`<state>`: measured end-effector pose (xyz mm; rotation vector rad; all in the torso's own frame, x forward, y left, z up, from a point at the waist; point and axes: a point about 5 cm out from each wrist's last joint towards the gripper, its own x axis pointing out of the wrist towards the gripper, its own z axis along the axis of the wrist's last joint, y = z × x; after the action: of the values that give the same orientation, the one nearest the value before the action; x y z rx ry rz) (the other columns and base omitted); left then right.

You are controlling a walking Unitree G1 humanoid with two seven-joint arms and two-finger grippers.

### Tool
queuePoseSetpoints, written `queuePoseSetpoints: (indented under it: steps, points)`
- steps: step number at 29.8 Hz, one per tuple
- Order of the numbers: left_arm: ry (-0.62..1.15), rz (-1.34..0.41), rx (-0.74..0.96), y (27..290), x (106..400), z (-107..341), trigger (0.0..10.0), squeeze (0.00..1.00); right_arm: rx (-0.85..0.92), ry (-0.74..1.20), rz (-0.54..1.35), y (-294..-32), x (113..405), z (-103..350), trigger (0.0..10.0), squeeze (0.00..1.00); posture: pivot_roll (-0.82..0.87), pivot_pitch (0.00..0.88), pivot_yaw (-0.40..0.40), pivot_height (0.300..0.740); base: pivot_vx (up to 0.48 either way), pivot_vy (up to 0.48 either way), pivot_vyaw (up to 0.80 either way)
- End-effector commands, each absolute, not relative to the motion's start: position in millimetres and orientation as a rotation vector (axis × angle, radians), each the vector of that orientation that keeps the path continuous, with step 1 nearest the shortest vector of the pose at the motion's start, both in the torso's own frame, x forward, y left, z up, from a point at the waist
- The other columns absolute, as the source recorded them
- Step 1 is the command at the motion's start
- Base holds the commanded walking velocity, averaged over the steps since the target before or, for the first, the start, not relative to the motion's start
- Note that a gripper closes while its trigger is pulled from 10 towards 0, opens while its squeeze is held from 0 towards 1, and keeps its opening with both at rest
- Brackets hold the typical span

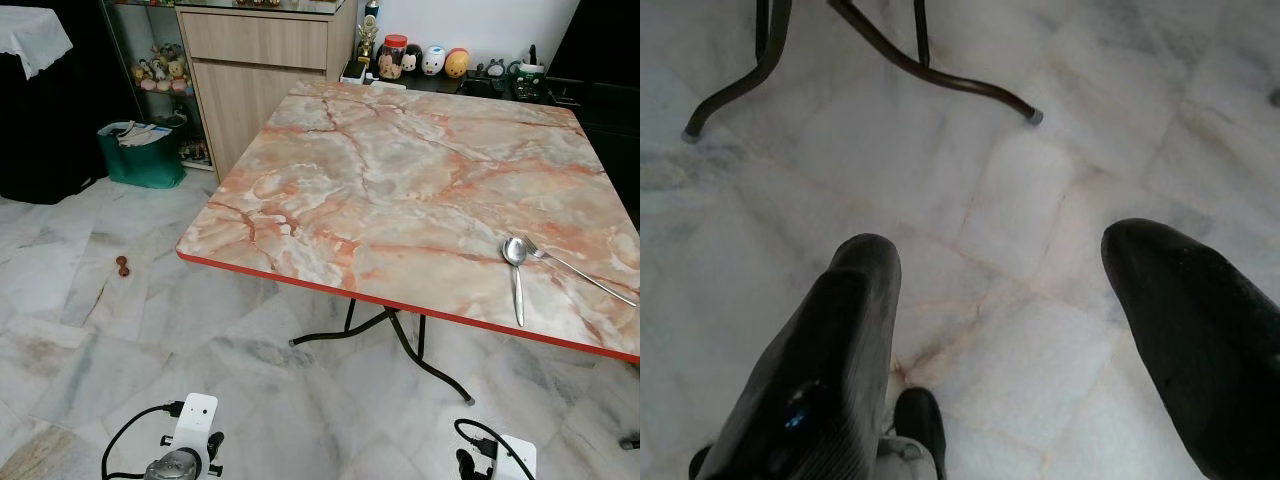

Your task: Setting the table

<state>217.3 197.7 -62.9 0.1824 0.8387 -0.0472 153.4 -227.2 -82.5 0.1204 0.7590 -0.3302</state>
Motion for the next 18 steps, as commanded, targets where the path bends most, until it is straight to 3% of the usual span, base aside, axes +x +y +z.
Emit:
queuePoseSetpoints:
  steps: [1,18]
  points:
    - [0.850,-0.049,0.197,199.3,213.2,-65.1,10.0,0.00,0.103,0.741,-0.331,-228.3,155.3,-80.7,10.0,0.00,0.07,0.000,-0.047,0.740,0.000,0.000,0.00]
    - [0.848,-0.043,0.201,199.0,214.3,-64.6,10.0,0.00,0.045,0.678,-0.341,-230.8,160.2,-75.1,10.0,0.00,0.08,0.000,-0.050,0.740,0.000,0.000,0.00]
